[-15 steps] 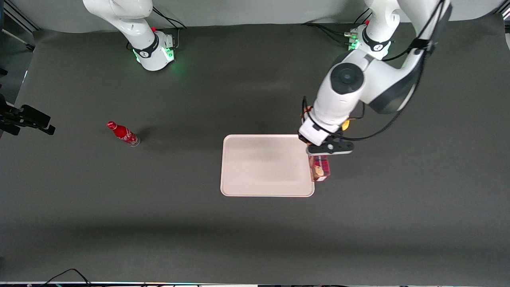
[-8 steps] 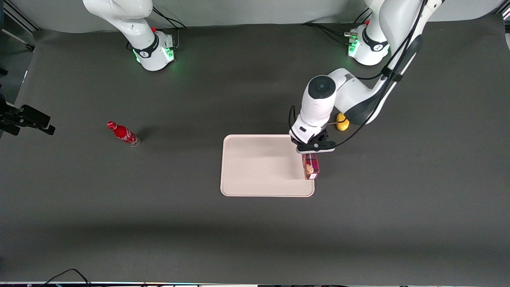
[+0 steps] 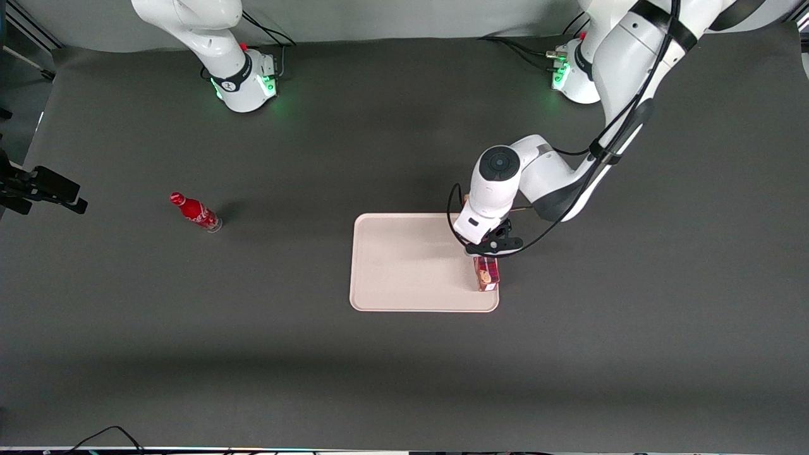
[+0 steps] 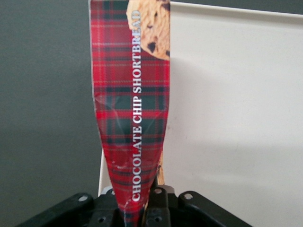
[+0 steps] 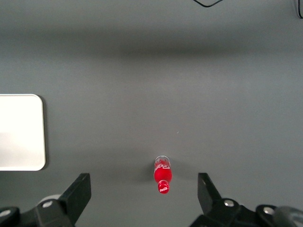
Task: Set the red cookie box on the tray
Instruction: 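Lower the held cookie box onto the tray beside its rim, then open the left gripper to release the cookie box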
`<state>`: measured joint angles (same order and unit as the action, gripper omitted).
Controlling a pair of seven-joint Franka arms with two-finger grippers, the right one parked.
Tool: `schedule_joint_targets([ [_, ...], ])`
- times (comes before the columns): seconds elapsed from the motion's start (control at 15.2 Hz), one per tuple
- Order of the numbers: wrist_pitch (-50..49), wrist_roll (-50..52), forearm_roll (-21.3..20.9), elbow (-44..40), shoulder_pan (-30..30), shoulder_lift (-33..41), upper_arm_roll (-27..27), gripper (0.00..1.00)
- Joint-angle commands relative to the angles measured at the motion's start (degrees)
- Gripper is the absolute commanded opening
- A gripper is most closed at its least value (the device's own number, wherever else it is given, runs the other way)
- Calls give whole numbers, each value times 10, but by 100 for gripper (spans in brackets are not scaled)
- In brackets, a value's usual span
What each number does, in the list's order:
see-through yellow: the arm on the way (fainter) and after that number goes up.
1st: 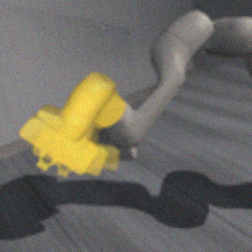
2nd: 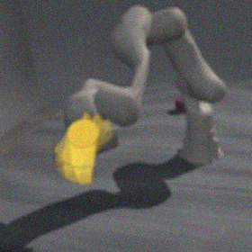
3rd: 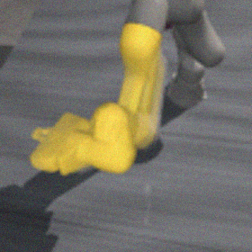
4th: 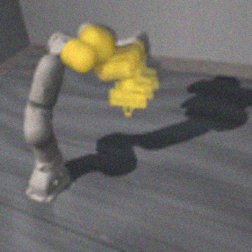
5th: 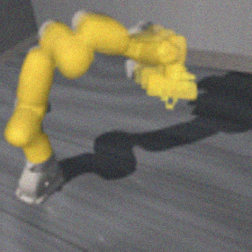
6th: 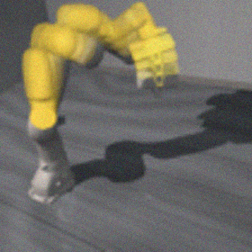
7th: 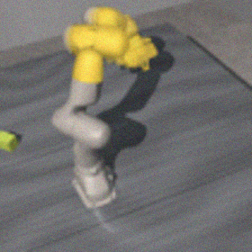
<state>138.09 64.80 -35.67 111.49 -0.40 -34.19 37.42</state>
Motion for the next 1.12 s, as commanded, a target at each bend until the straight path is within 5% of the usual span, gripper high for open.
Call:
schedule_joint_targets([
  [0.0, 0, 14, -39, -45, 12, -37, -1, 0],
  [0.59, 2, 10, -90, -76, 17, -82, -1, 0],
  [0.66, 2, 10, -90, -76, 17, -82, -1, 81],
  [0.72, 1, 9, -91, -76, 16, -82, -1, 100],
  [1.05, 1, 9, -91, -76, 16, -81, -1, 100],
])
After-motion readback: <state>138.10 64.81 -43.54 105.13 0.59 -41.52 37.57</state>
